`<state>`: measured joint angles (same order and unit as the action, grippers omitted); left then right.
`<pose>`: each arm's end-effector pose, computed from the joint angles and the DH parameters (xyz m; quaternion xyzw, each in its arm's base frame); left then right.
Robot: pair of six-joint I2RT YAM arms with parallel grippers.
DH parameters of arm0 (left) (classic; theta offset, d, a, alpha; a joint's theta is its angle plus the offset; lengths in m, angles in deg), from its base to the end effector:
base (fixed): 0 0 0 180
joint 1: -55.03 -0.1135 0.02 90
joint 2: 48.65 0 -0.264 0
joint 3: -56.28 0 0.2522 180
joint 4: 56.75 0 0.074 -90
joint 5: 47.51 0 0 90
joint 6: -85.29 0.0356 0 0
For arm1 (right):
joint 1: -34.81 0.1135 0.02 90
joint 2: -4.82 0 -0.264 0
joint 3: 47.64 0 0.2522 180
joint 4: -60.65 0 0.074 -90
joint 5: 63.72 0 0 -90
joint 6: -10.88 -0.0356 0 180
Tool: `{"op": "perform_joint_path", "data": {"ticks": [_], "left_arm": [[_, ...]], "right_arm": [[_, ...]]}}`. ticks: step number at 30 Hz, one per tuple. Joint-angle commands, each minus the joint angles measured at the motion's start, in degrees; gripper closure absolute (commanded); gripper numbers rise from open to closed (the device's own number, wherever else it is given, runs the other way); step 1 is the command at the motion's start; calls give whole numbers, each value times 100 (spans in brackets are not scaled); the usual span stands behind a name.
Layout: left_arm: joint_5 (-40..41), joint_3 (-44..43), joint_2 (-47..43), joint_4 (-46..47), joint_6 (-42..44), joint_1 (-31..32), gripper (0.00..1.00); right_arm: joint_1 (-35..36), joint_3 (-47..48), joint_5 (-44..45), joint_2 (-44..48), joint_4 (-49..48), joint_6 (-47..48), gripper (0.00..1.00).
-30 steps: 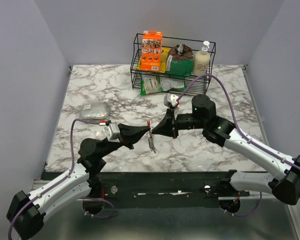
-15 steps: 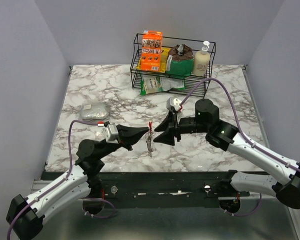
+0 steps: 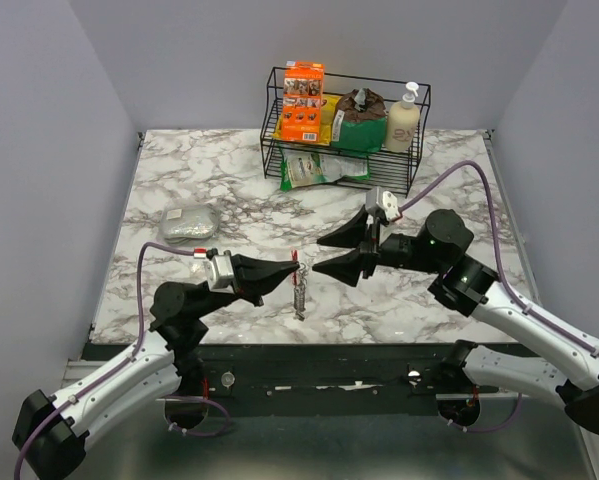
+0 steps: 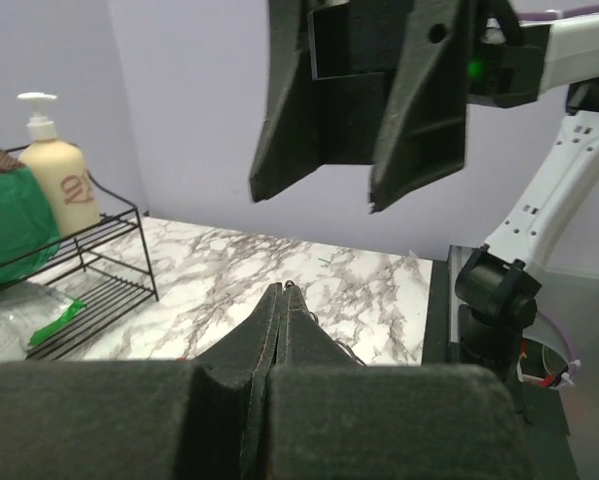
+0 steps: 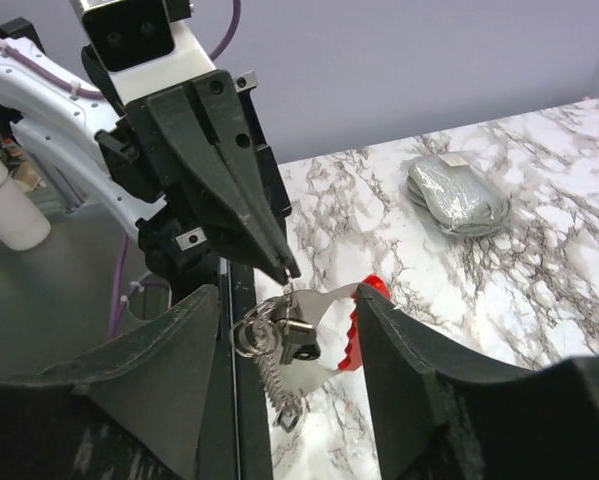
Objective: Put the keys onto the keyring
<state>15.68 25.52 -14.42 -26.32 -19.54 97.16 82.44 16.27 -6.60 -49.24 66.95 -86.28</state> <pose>0.0988 -0.1110 0.2947 0.3121 0.4476 -0.5020 0.6711 0.1321 0.1735 0.3768 -0.4207 0.5450 0.4937 0.5313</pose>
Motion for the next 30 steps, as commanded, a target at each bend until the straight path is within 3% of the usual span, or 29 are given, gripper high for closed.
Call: {"op": "perform_joint_path", "data": {"ticks": [1, 10, 18, 20, 22, 29, 30], "left_arm": [[-527, -6, 83, 792, -151, 23, 100], [-641, -85, 65, 846, -152, 23, 100], [-633, -102, 21, 846, -160, 23, 100], [-650, -111, 39, 873, -178, 23, 100], [-650, -120, 30, 890, -187, 23, 100], [-659, -138, 4, 934, -239, 32, 100], [-668, -138, 4, 934, -240, 23, 100]], "right_arm": [[26, -49, -209, -245, -571, -303, 37], [26, 65, -833, -526, -564, -242, 43], [35, -5, -851, -552, -414, -172, 45], [26, 12, -948, -588, -414, -172, 47], [26, 47, -1027, -675, -405, -172, 55], [35, 153, -1133, -825, -361, -172, 58], [35, 170, -1141, -834, -370, -181, 64]]}}
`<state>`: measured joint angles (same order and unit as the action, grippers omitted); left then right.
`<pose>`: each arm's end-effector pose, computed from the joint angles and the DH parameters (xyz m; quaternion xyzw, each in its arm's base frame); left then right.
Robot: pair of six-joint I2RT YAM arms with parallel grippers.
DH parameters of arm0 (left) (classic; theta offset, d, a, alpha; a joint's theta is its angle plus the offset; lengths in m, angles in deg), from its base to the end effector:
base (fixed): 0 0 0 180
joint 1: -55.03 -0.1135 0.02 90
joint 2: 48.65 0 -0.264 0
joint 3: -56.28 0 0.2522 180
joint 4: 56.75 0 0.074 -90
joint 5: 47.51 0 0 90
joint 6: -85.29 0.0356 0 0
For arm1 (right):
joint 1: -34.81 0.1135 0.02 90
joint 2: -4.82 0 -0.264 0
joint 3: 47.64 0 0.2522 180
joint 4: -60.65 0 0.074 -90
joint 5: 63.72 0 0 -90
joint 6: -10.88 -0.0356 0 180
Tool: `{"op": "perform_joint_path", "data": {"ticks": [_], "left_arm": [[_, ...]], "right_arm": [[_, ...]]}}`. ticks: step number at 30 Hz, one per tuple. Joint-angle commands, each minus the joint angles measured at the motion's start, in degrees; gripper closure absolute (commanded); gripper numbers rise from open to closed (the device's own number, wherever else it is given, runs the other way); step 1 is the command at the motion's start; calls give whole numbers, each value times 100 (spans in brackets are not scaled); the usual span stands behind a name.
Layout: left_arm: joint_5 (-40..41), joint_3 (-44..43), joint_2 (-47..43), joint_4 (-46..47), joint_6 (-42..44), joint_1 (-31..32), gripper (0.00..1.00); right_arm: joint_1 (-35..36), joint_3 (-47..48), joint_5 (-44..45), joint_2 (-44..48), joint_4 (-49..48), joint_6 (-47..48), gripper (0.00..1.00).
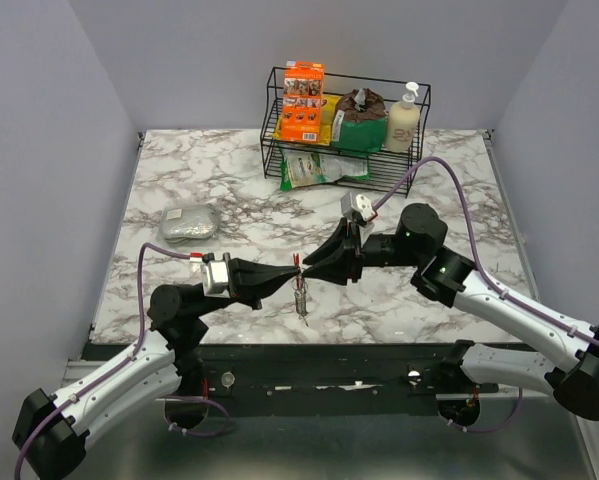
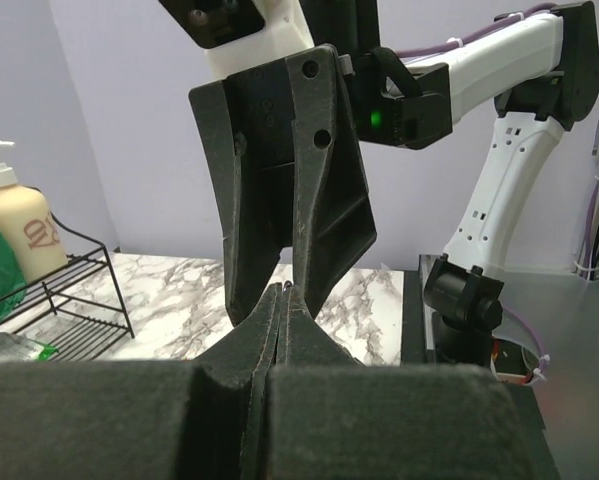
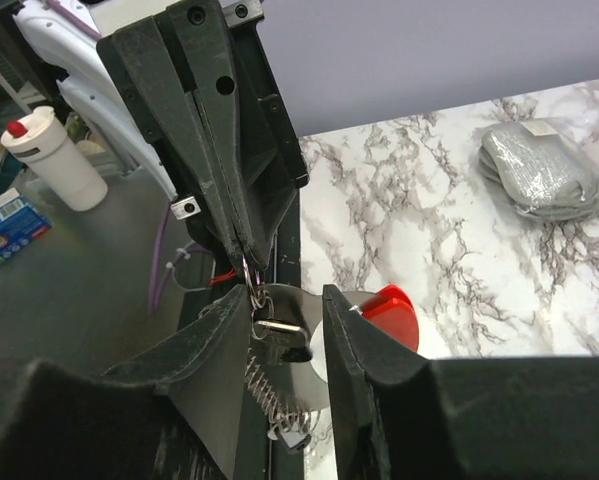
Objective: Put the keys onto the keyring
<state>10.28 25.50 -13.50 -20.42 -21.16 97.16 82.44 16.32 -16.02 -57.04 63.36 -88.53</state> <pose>0.0940 -0.1106 0.3014 0.3401 0.4005 -0.5284 0.6669 0.1493 0.1993 0.3545 -0.4568 0.5434 0.5386 0.4539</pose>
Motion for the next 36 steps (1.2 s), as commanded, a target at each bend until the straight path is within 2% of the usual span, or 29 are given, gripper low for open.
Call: {"op": "perform_joint_path", "data": {"ticks": [1, 5, 6, 9, 14, 20, 21, 23, 24, 30, 36], "left_arm": [[-119, -135, -79, 344, -78, 23, 100], [-146, -135, -79, 318, -87, 23, 100], [-146, -135, -79, 309, -87, 23, 100], [-172, -135, -88, 230, -52, 23, 100], [-312, -372, -281, -876, 571, 23, 100], [-391, -750, -475, -2175, 1020, 23, 99], [-426, -881, -483, -2379, 1186, 23, 93], [-453, -996, -492, -2836, 1310, 23, 87], [-488, -1092, -501, -2977, 1406, 23, 80], [-524, -1418, -536, -3759, 1618, 23, 64], [-532, -2111, -300, -4954, 2092, 23, 46]], "right_arm": [[26, 166, -191, -54, -11, 44, 66], [26, 175, -182, -36, -64, -8, 80], [26, 184, -164, -19, -64, -17, 88], [26, 175, -77, -18, -73, -70, 99], [26, 140, 117, 8, -12, 9, 100], [26, 333, 319, -27, 506, 334, 100], [35, 368, 328, -45, 664, 378, 100], [26, 438, 293, -45, 771, 518, 100], [35, 447, 310, -45, 840, 545, 99], [35, 570, 319, -106, 1087, 782, 100], [35, 930, 451, -326, 2025, 1274, 100]]}}
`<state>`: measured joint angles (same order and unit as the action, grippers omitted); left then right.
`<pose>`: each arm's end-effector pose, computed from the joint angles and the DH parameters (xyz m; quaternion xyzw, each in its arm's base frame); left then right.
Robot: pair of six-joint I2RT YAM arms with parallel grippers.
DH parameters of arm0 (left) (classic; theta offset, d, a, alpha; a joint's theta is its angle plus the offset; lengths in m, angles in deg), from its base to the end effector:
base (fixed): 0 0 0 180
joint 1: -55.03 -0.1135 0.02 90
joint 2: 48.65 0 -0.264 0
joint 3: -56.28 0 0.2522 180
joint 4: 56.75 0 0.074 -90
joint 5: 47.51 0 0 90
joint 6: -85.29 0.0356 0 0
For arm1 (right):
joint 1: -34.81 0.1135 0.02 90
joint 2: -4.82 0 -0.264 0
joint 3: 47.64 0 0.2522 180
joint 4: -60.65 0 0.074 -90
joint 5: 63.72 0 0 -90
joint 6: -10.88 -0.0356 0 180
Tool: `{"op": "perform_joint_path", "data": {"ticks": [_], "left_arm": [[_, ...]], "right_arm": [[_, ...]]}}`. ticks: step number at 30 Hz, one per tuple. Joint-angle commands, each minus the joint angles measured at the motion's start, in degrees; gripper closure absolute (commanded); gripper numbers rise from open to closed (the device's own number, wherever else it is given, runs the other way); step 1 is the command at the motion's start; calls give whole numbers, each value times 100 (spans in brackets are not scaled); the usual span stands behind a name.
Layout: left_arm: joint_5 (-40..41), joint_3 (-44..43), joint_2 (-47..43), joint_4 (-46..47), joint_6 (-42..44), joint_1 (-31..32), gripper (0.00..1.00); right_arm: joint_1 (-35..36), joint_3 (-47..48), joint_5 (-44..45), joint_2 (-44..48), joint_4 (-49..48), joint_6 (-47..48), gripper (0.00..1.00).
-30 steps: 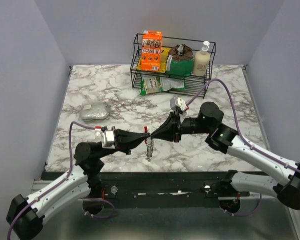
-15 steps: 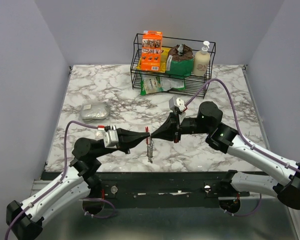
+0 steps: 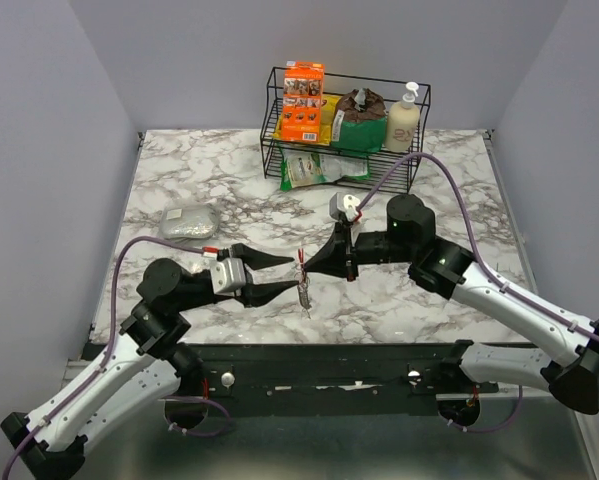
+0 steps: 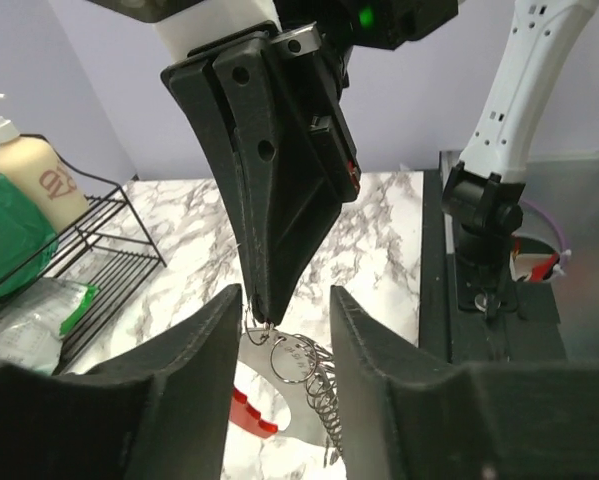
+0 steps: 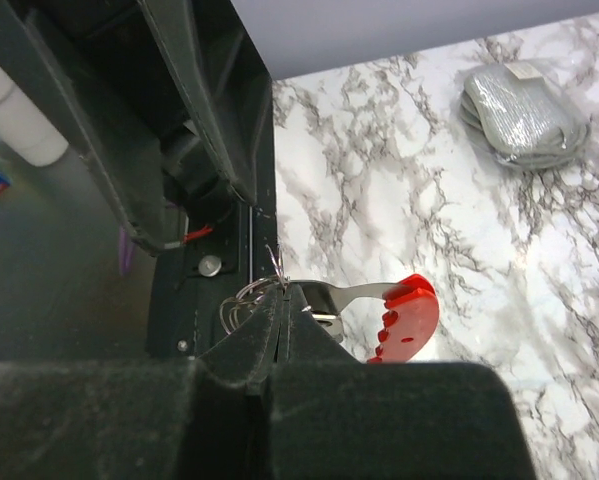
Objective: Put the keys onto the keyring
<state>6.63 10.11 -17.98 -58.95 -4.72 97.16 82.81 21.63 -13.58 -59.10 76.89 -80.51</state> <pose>0.0869 -0.1067 0.3392 0.4374 0.4641 -0.4465 0.6276 0.1534 0.2044 0.3550 -0.4861 0.5798 0.4889 0.4341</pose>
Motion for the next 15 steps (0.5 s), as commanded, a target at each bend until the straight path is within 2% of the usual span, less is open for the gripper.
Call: {"op": "perform_joint_path", "data": {"ticks": [1, 5, 8, 15], "left_arm": [[-150, -705, 288, -1320, 510, 23, 45], [122, -1434, 798, -2706, 844, 23, 41], [184, -1892, 1203, -3332, 1064, 23, 39], [281, -2314, 1924, -4029, 1574, 23, 34]], "right_arm": [[-11, 461, 241, -199, 805, 542, 100], [-11, 681, 574, -436, 1368, 902, 100], [-11, 812, 777, -560, 1720, 1044, 100], [-11, 874, 971, -736, 2011, 1281, 99]]}}
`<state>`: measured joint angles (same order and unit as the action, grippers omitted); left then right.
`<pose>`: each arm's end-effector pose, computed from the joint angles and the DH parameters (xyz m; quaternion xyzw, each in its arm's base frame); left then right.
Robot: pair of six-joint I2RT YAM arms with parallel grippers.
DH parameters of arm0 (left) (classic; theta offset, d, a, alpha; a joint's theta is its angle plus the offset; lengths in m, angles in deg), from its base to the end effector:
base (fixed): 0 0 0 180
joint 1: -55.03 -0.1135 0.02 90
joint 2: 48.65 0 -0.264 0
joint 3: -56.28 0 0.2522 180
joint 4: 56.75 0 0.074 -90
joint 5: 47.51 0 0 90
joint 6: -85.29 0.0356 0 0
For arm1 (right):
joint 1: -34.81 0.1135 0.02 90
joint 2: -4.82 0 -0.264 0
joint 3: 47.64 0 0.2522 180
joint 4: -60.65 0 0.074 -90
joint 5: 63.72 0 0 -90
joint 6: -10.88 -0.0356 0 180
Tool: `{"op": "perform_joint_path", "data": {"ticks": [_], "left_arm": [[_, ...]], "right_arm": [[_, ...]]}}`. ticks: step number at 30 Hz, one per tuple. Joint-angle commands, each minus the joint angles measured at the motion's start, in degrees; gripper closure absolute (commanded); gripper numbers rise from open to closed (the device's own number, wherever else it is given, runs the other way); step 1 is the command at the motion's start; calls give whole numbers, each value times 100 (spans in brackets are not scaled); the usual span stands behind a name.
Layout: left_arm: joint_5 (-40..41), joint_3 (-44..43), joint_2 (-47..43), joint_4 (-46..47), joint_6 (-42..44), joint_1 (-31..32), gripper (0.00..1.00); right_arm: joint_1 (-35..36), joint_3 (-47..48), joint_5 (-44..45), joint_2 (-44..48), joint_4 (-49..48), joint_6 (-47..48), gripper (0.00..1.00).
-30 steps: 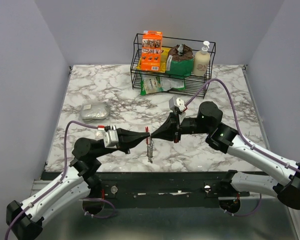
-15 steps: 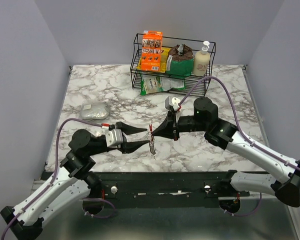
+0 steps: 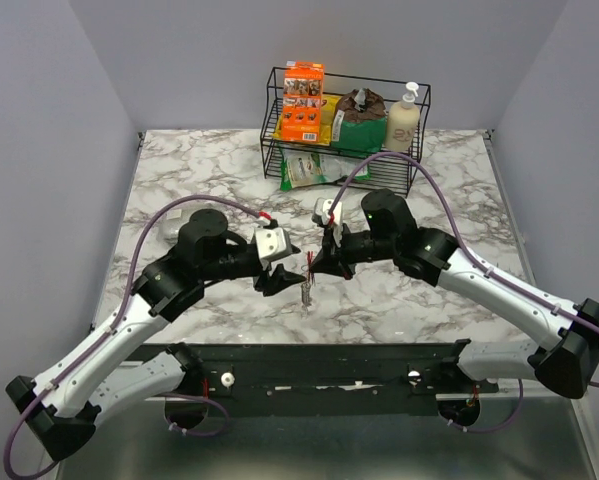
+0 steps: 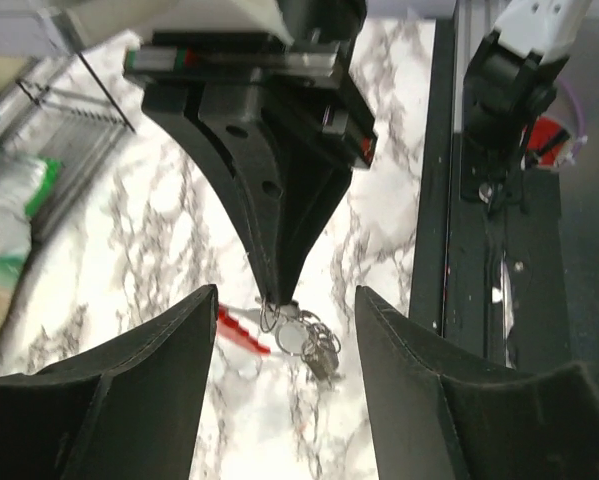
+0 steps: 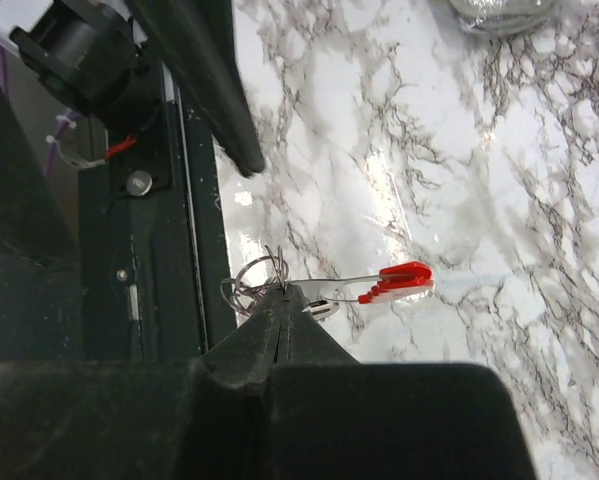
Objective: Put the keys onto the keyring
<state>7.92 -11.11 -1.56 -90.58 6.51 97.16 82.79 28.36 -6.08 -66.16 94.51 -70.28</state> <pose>0.1179 -0.1339 0.3702 0.5010 0.5876 -0.3824 0.5074 0.1708 0.2181 0.3350 -0.5181 0.6598 0.3897 0.3800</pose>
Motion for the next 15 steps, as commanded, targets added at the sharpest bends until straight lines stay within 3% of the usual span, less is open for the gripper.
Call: {"op": "perform_joint_path", "data": {"ticks": [1, 11, 15], "left_arm": [[152, -218, 414, -910, 503, 23, 34], [257, 45, 617, -393, 776, 23, 36], [257, 115, 670, -199, 767, 23, 44]], "right_arm": [[0, 201, 204, -21, 249, 267, 99], [-9, 192, 54, -47, 240, 276, 100], [-9, 201, 19, -56, 240, 285, 100]]}}
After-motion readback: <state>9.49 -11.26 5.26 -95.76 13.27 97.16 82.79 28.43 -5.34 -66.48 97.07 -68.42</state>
